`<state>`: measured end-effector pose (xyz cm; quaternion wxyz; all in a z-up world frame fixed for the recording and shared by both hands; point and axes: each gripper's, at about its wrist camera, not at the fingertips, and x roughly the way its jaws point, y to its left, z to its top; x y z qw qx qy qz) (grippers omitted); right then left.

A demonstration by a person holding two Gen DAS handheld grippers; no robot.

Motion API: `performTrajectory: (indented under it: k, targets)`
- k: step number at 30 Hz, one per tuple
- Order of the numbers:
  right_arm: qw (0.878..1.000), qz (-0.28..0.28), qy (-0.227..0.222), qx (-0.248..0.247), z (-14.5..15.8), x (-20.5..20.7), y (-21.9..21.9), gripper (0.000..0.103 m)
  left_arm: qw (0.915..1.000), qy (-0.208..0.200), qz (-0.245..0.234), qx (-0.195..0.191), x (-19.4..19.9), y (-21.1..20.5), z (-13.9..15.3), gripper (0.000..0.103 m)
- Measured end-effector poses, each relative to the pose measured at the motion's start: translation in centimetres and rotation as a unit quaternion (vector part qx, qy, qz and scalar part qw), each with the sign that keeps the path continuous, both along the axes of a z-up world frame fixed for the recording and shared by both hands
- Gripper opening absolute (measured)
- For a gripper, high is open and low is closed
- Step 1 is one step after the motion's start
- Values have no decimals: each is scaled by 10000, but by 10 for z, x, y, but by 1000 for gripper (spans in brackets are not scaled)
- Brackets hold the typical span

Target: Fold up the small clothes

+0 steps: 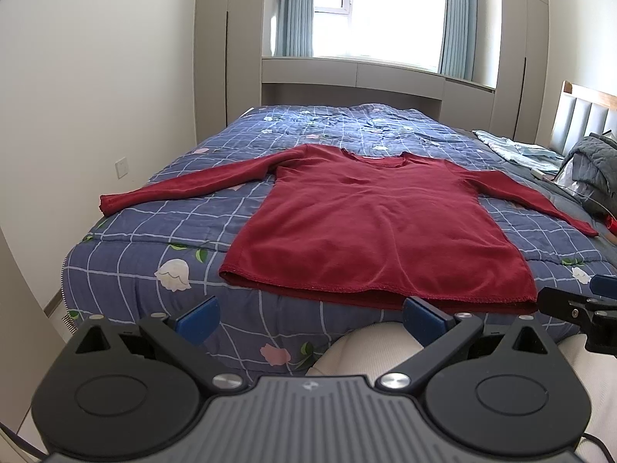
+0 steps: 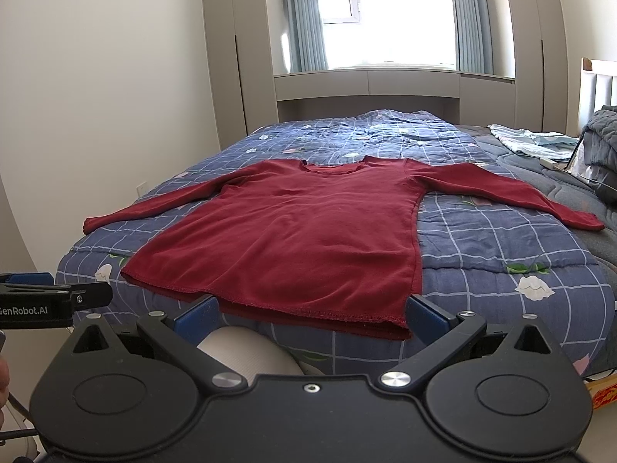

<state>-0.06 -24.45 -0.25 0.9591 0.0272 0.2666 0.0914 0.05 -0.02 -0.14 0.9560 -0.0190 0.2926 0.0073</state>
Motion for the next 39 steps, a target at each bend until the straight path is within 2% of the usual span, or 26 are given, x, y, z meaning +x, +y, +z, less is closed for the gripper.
performTrajectory:
  k: [39]
  targets:
    - [10000,1,8,11,0,0,1,103,10000,47,-5,-12,0,0,-4,103]
